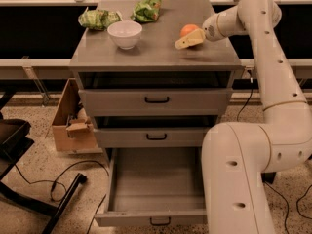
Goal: Pick orange from bottom drawer and place on counter
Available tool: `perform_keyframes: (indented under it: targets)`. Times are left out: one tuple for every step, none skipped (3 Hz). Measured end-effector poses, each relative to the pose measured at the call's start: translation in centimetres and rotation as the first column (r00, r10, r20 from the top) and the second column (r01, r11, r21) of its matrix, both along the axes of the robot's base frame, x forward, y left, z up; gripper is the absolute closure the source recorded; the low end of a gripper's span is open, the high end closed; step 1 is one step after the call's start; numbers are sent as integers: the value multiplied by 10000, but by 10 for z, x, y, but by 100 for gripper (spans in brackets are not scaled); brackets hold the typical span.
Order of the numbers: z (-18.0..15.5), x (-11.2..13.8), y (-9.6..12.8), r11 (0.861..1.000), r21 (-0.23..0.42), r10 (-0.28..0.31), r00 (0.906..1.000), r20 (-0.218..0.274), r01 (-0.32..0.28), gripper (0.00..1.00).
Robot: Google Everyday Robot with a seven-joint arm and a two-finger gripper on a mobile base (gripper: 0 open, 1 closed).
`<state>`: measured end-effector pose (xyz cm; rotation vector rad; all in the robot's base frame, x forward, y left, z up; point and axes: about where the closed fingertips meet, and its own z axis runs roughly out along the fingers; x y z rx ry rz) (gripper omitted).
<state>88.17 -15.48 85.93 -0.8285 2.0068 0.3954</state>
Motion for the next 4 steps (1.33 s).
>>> perform_keyframes:
  targets:
    - [39, -21, -34, 9997, 255, -24, 9987, 502, 12, 0]
    - [85, -55, -91, 9975, 53, -709, 9948, 730, 707, 0]
    - [93, -89, -145, 9827, -447, -1806, 9835, -115, 1799, 0]
    - [82, -122, -179, 9484, -1242, -3077, 9417, -1364, 2919, 0]
